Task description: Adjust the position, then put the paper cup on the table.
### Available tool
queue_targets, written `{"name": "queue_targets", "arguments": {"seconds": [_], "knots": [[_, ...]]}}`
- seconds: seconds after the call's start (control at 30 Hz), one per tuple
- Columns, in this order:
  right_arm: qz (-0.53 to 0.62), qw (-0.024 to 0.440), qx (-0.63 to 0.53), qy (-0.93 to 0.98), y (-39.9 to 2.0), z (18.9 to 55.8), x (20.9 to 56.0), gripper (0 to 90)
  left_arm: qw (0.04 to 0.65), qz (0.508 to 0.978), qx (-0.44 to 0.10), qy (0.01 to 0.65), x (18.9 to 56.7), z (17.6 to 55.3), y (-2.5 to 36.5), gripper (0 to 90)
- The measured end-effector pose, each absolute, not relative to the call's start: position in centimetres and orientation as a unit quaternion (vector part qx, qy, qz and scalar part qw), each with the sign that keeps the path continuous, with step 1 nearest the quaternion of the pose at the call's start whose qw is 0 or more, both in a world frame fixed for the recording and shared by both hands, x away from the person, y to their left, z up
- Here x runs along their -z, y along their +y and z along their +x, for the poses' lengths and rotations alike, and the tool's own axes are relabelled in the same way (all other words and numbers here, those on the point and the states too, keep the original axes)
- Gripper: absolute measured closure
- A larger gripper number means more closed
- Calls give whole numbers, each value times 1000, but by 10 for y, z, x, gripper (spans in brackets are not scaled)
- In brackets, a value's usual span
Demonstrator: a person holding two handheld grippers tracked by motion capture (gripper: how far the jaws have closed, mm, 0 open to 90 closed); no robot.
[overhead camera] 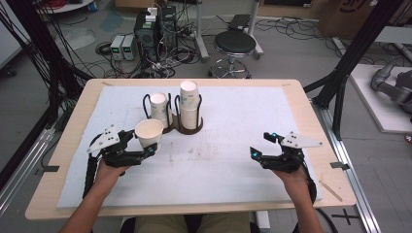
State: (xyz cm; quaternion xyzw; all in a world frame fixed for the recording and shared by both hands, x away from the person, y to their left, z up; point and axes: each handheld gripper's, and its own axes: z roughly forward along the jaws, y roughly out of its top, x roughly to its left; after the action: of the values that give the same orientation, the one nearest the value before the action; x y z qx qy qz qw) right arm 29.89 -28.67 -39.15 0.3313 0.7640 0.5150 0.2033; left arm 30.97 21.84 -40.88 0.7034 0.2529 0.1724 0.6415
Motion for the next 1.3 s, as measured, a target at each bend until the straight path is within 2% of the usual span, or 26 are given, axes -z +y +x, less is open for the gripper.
{"name": "queue_targets", "arguments": {"seconds": [0.73,1.1,1.3], "knots": [[333,208,-508,766,-286,296,393,218,659,676,-193,267,409,307,229,305],[327,208,-507,770,-288,295,395,218,644,679,-213,282,409,307,238,304],[323,206,-509,771,-288,297,395,219,621,683,-245,295,415,310,253,306]]}}
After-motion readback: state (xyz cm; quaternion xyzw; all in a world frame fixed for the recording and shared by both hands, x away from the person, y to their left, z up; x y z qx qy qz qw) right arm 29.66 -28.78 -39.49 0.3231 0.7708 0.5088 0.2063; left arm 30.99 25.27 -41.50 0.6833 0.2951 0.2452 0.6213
